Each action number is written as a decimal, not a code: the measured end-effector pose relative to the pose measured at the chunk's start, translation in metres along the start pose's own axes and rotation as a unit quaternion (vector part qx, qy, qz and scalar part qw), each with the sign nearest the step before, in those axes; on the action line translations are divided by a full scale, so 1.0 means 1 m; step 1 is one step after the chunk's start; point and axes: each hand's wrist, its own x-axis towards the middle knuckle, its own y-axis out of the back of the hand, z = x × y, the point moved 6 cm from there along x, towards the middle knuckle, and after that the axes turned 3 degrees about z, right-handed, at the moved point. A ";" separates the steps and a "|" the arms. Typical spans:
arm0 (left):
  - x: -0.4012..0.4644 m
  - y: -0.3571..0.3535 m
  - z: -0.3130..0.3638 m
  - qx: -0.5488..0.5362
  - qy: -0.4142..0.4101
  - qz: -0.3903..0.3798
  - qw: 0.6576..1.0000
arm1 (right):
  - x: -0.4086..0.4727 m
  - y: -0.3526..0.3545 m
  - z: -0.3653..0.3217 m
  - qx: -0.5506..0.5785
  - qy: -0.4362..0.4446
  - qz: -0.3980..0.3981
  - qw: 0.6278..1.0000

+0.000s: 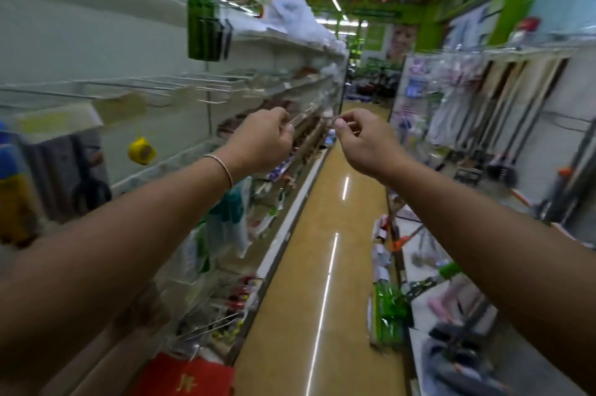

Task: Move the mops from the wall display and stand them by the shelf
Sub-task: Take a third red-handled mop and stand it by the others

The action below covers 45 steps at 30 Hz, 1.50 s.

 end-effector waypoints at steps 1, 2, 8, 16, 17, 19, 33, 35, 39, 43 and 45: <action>0.016 -0.014 -0.001 -0.002 -0.006 -0.012 1.000 | 0.012 0.001 0.013 -0.015 -0.008 0.005 1.000; 0.032 -0.028 -0.002 -0.004 -0.015 -0.018 1.000 | 0.025 0.002 0.025 -0.025 -0.015 0.011 1.000; 0.124 -0.097 -0.007 -0.031 -0.057 -0.035 0.997 | 0.082 -0.001 0.102 -0.046 -0.082 0.026 0.995; 0.216 -0.211 -0.014 -0.081 -0.077 -0.068 0.991 | 0.164 -0.015 0.196 -0.067 -0.114 0.045 0.990; 0.228 -0.228 -0.015 -0.083 -0.079 -0.071 0.991 | 0.174 -0.019 0.210 -0.071 -0.114 0.045 0.990; 0.252 -0.261 -0.017 -0.093 -0.080 -0.077 0.990 | 0.198 -0.029 0.240 -0.079 -0.115 0.046 0.989; 0.460 -0.435 -0.036 -0.098 -0.061 -0.101 0.988 | 0.407 -0.054 0.446 -0.045 -0.170 0.028 0.984; 0.484 -0.455 -0.041 -0.099 -0.064 -0.099 0.988 | 0.431 -0.061 0.467 -0.047 -0.166 0.032 0.984; 0.534 -0.502 -0.055 -0.107 -0.067 -0.104 0.987 | 0.478 -0.080 0.508 -0.056 -0.164 0.035 0.984; 0.591 -0.556 -0.076 -0.108 -0.079 -0.110 0.985 | 0.529 -0.103 0.551 -0.069 -0.173 0.045 0.981; 0.624 -0.581 -0.086 -0.105 -0.085 -0.108 0.985 | 0.557 -0.114 0.573 -0.085 -0.179 0.040 0.979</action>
